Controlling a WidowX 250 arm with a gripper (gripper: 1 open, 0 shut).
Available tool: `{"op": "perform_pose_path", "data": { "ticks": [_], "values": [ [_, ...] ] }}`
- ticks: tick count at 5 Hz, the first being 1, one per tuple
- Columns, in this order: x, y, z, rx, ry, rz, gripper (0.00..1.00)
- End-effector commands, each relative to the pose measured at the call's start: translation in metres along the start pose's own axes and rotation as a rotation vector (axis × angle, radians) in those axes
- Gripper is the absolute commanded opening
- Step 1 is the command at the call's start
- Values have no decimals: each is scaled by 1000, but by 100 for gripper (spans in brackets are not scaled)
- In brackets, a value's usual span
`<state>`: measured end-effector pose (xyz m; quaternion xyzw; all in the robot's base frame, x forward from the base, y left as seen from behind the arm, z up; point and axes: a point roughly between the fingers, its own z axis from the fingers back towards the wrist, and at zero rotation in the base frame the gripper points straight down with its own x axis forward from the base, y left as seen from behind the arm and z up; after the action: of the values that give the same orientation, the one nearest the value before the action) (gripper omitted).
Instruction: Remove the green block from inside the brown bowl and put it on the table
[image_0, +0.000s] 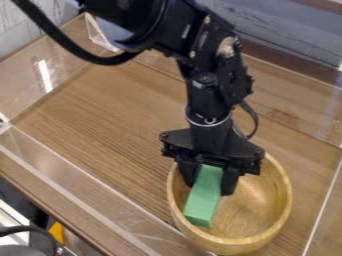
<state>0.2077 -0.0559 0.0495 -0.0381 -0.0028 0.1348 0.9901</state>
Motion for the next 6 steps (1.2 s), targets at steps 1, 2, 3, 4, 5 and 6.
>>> {"op": "perform_pose_path", "data": {
  "ticks": [1,2,3,4,5,6],
  "values": [
    [6,5,-2,-7,-17,-26,0],
    [-1,-4,7,-7,-17,-62,0],
    [-7,-13,15,-7,-17,-96,0],
    [5,-17,21,-5,-19,-115,0],
    [17,-21,26,-4,-18,-132,0],
    [22,-21,32,-3,-18,-123,0]
  ]
}}
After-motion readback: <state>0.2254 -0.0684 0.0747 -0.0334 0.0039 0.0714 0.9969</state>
